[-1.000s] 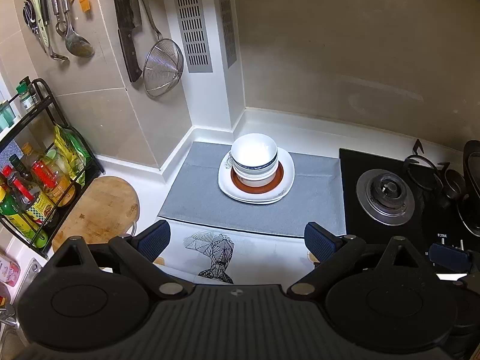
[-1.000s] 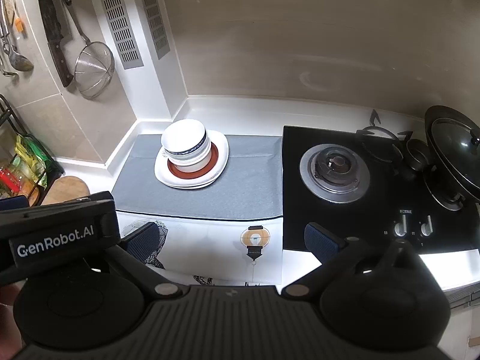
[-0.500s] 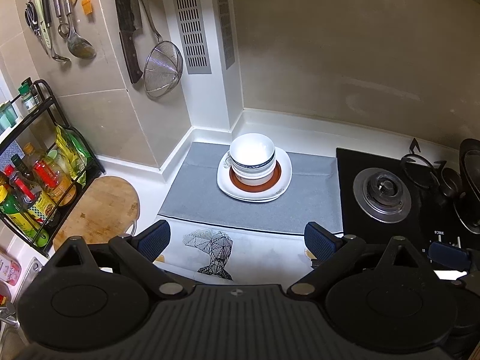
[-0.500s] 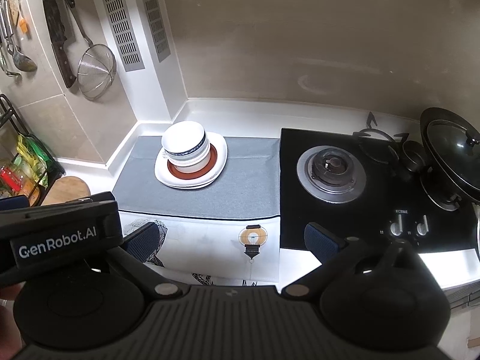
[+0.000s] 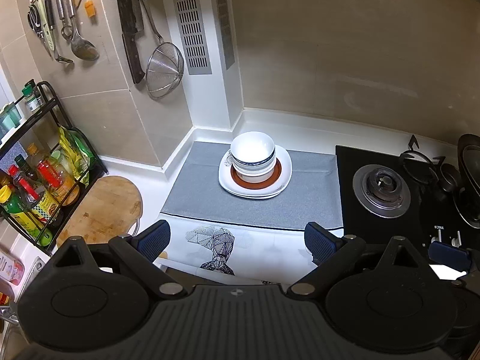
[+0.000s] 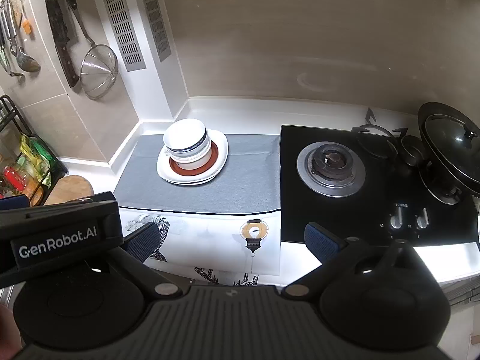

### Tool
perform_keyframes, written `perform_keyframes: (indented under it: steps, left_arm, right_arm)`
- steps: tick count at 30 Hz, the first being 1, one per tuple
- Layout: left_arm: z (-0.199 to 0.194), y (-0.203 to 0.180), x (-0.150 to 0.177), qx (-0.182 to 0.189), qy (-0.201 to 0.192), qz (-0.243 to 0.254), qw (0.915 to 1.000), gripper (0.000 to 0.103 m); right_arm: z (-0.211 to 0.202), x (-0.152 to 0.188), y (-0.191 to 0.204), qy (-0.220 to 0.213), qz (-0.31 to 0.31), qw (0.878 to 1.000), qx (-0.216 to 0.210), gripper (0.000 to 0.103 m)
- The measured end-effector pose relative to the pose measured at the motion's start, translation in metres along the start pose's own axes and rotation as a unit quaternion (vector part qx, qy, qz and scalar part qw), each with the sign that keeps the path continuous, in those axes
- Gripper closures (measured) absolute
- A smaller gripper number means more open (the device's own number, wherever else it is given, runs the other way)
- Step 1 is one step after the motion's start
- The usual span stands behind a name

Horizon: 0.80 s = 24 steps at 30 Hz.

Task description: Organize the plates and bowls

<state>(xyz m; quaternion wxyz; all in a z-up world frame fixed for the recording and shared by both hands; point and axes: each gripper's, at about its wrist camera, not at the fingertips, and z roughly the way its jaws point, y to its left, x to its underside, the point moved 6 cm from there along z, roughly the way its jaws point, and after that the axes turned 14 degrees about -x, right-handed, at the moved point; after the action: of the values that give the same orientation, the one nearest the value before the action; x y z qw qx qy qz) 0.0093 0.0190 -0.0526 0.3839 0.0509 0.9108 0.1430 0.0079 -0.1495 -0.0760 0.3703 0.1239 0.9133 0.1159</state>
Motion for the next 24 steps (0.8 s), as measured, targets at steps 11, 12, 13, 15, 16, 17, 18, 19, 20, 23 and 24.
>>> perform_keyframes:
  steps: [11,12,13,15,16,17,18,19,20,23,24]
  left_arm:
    - [-0.0034,0.0037,0.0030,-0.005,-0.002,-0.003,1.0000,0.006]
    - [-0.0034,0.0039,0.0029,-0.005,-0.002,-0.003,1.0000,0.006]
    - [-0.0036,0.0032,0.0030,-0.005,-0.002,-0.002,1.0000,0.006]
    - [-0.0037,0.0025,0.0030,-0.004,-0.001,-0.002,1.0000,0.006]
    - [-0.0039,0.0022,0.0031,-0.003,-0.001,-0.001,1.0000,0.006]
    - [-0.0039,0.0019,0.0030,-0.002,-0.001,-0.001,1.0000,0.006]
    - [-0.0040,0.0015,0.0028,-0.001,-0.001,-0.001,1.0000,0.006]
    - [-0.0038,0.0011,0.0027,0.000,-0.002,-0.001,1.0000,0.006]
    - [-0.0034,0.0006,0.0026,0.000,-0.001,0.000,1.0000,0.006]
    - [-0.0019,0.0004,0.0019,0.003,-0.001,0.002,1.0000,0.006]
    - [-0.0013,0.0000,0.0017,0.004,0.000,0.003,1.0000,0.006]
  right_arm:
    - [-0.0021,0.0049,0.0047,-0.001,-0.002,1.000,-0.009,0.000]
    - [-0.0024,0.0052,0.0050,-0.001,-0.002,1.000,-0.008,0.000]
    - [-0.0024,0.0050,0.0047,-0.002,-0.002,1.000,-0.009,0.000]
    - [-0.0022,0.0051,0.0044,-0.001,-0.002,1.000,-0.008,0.000]
    - [-0.0025,0.0052,0.0041,-0.001,-0.001,1.000,-0.008,0.000]
    - [-0.0024,0.0049,0.0035,-0.001,-0.001,1.000,-0.008,0.000]
    - [-0.0025,0.0050,0.0031,-0.001,-0.001,1.000,-0.008,0.000]
    - [-0.0026,0.0049,0.0028,-0.002,-0.001,1.000,-0.007,0.000]
    - [-0.0026,0.0051,0.0026,-0.002,-0.001,1.000,-0.007,0.000]
    - [-0.0025,0.0051,0.0011,-0.002,0.001,1.000,-0.006,0.000]
    - [-0.0021,0.0050,0.0006,-0.001,0.002,1.000,-0.006,0.000]
